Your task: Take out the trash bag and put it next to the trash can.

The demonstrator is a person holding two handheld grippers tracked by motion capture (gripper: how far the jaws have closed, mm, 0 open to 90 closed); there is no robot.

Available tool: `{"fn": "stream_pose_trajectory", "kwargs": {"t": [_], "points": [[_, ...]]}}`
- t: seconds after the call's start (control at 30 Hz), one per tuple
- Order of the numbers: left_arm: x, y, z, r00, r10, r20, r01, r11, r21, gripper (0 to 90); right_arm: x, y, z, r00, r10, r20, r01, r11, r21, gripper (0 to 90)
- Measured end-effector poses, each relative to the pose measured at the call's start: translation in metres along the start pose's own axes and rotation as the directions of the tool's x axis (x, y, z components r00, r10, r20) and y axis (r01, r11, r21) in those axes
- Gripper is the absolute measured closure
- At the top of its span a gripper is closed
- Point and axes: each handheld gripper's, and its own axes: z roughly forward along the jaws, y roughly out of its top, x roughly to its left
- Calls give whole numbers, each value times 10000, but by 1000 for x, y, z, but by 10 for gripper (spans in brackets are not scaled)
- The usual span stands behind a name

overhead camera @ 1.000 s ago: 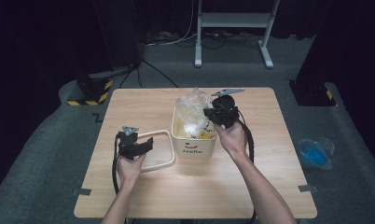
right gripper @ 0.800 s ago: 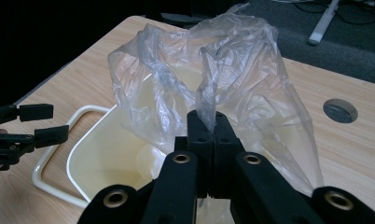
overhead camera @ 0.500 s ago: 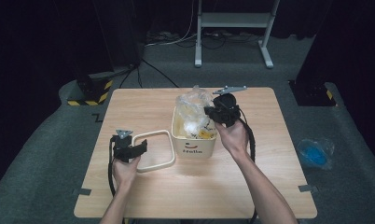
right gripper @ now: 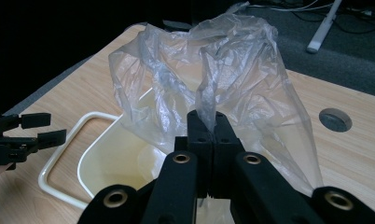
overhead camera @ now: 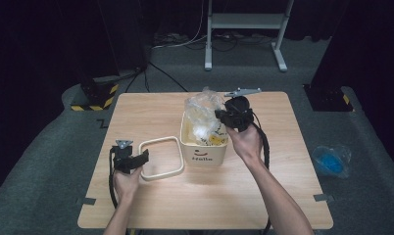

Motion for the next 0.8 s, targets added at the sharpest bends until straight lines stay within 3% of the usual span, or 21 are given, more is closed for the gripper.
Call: {"fn": "stream_pose_trajectory", "kwargs": {"t": [0.3,0.4,0.5,0.8], "points": [[15,-12,4,9982,-437,-421,443,9989,138,320,-1,4,-7,10000,26,7,-26,9999,-109,894],[18,-12,2,9973,-564,-467,561,9984,-79,324,-3,6,-9,10000,22,15,-22,9999,-149,894],[18,-14,2,9971,-416,-632,415,9991,-37,325,-3,6,-10,10000,-13,26,13,9999,-170,894],[25,-24,8,9939,-728,-824,735,9973,59,325,-3,8,-14,10000,-38,29,38,9999,-137,894]]}}
